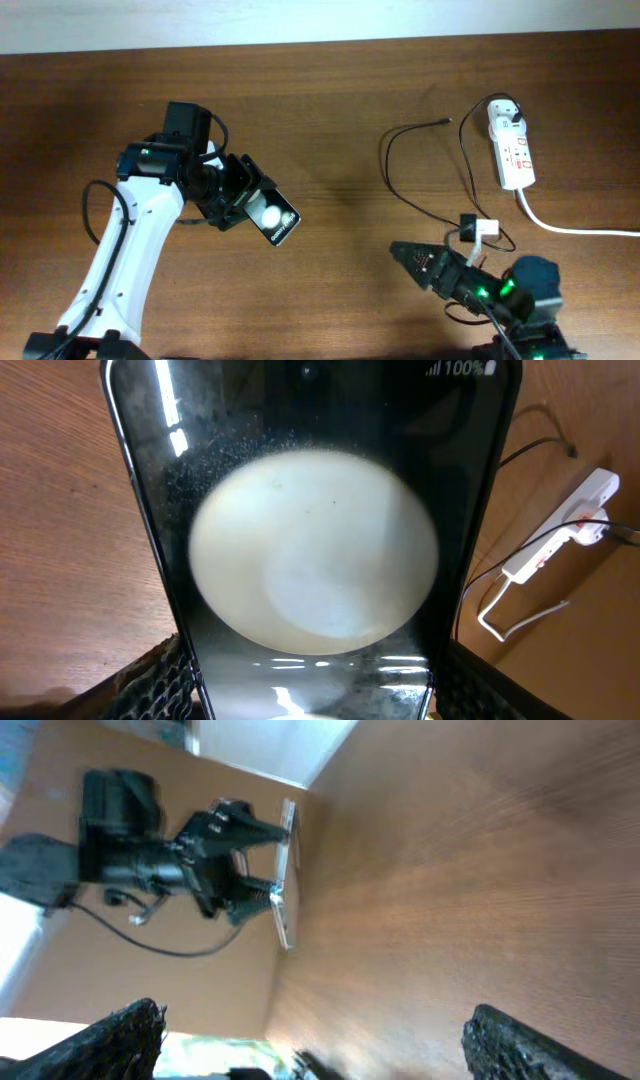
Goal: Plug charger to phone and switch on socket
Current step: 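Grasp the black USB-C cable end with the right gripper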
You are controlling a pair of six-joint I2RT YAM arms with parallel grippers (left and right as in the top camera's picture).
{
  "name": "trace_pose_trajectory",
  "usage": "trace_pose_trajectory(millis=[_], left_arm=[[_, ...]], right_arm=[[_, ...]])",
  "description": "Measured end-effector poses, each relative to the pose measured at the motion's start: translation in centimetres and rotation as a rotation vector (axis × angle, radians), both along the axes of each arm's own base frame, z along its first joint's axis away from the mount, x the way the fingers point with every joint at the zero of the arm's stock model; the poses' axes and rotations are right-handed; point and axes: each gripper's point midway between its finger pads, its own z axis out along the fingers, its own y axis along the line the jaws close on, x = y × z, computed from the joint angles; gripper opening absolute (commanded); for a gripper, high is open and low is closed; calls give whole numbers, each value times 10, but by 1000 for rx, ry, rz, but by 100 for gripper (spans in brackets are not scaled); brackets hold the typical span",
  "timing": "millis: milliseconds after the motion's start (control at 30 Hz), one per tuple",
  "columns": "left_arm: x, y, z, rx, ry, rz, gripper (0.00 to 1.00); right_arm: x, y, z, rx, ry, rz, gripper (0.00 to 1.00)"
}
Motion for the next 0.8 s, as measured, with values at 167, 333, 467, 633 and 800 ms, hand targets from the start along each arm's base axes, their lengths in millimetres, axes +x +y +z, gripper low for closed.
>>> trace_pose_trajectory(millis=[167,333,467,633,800], left_arm=[[0,0,0,0,0,0,54],[0,0,0,0,0,0,55],[0,0,0,-1,1,0,55],[0,0,-1,1,1,0,55],[0,0,-1,0,1,0,55]], right_arm=[[9,39,11,-168,8,101,99],[23,96,10,-290,-108,118,99],[44,138,20,-249,-231,75,95],[68,160,12,-220,-273,37,80],[77,169,-22,-220,-153,19,78]])
